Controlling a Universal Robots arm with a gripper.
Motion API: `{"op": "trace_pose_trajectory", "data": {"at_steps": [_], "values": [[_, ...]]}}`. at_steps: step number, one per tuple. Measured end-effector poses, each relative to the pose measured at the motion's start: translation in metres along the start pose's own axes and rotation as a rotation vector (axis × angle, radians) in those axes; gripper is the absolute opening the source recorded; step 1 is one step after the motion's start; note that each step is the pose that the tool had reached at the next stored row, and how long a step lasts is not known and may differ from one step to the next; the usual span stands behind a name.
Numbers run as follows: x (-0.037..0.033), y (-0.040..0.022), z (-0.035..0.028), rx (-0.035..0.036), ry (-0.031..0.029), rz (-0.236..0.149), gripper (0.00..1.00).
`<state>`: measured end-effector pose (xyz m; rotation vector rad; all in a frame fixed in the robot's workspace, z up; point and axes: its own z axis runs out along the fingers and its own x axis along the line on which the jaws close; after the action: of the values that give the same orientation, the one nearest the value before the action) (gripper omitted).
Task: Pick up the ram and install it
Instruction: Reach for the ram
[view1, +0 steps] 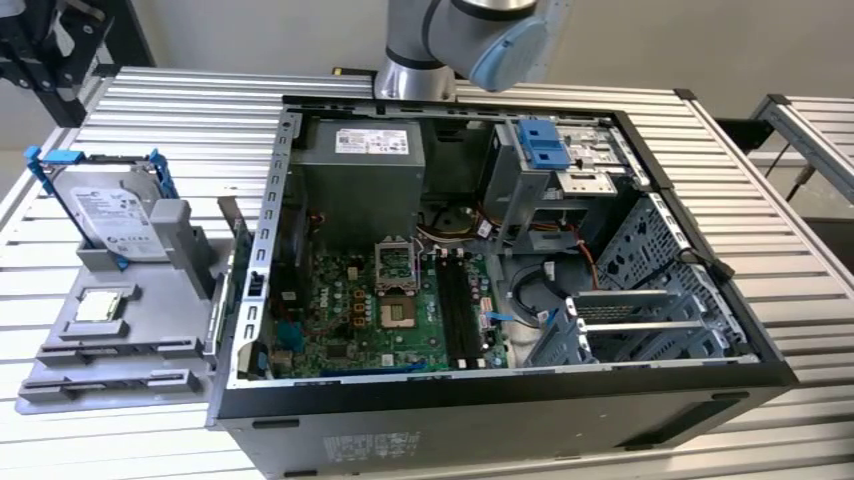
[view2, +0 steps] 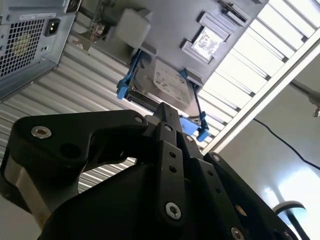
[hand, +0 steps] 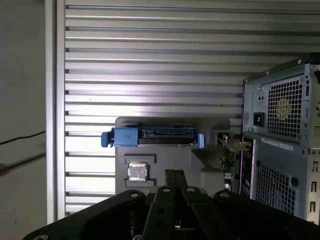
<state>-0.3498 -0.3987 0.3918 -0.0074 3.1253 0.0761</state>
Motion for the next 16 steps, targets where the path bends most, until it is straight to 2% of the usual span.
{"op": "trace_pose_trajectory", "data": {"at_steps": [9,13,16], "values": [[0.0218,0.0001,0.0001,0.0,-0.0001,0.0,0.0],[0.0222,-0.0011,0.0,-0.0001,0.0001,0.0,0.0],[0.0222,-0.0095,0.0001,-0.0002,0.0,0.0,0.0]]}}
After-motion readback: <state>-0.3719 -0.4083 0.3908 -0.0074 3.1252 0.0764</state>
